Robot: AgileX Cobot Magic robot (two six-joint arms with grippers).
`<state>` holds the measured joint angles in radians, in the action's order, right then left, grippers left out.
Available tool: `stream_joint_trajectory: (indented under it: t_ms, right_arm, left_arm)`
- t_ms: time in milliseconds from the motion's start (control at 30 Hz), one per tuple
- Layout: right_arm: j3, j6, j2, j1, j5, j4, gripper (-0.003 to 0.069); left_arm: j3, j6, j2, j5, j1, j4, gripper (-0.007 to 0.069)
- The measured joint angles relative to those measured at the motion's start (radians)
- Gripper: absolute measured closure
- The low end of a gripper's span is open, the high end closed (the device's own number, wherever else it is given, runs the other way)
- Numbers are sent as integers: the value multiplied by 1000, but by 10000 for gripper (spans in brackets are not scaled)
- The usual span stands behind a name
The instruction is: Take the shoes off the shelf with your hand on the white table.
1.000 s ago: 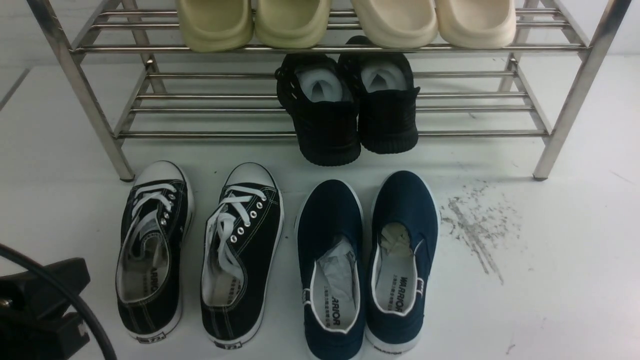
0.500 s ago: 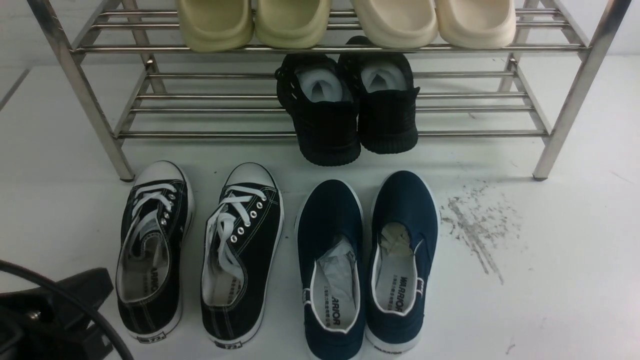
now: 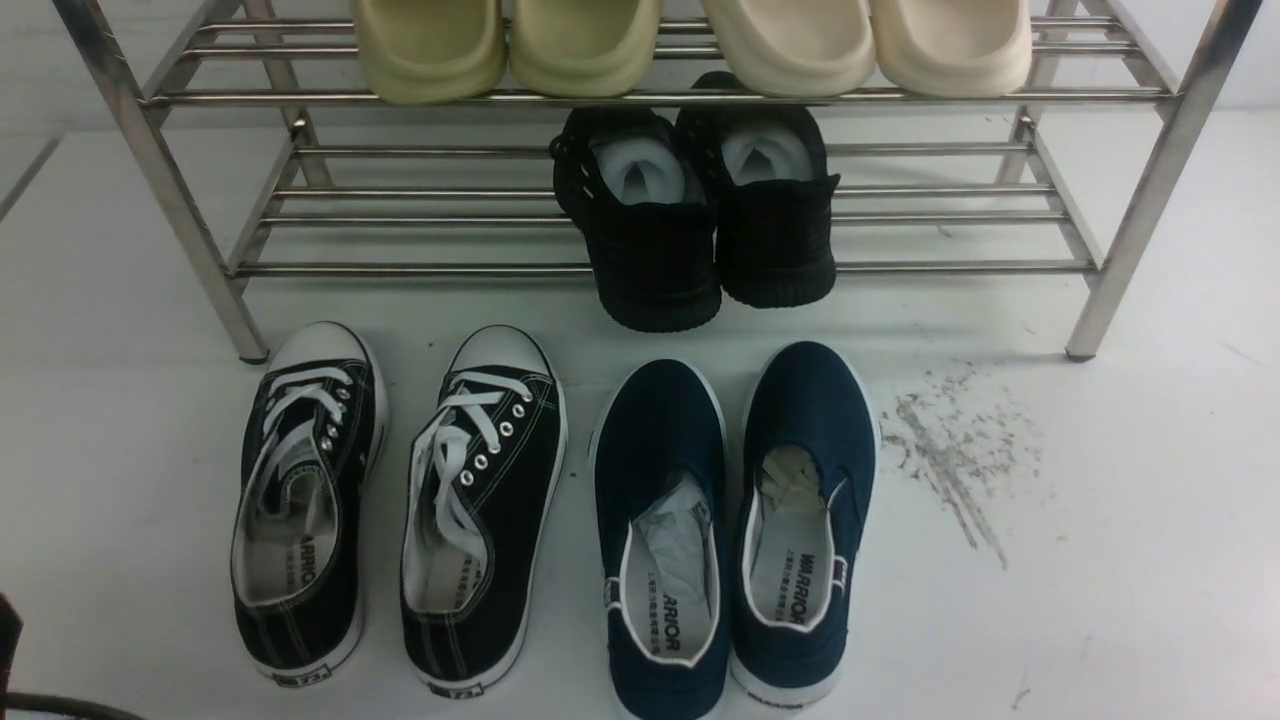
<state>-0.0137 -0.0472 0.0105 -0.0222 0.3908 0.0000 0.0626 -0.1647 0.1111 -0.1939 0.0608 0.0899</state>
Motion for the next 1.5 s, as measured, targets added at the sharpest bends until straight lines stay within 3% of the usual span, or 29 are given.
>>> stream_joint_trajectory:
  t_ms: [233,500,1500]
  right_arm:
    - [0,-3,0,0,0,0,419]
    - [0,-4,0,0,0,0,419]
    - [0,-4,0,0,0,0,419]
  left_arm:
    - [-59,-68,-100,-77,-12,115,584]
    - [-89,-78,-122,-105,-79,116,574]
    - [-86,-78,-122,-167,-81,116,547]
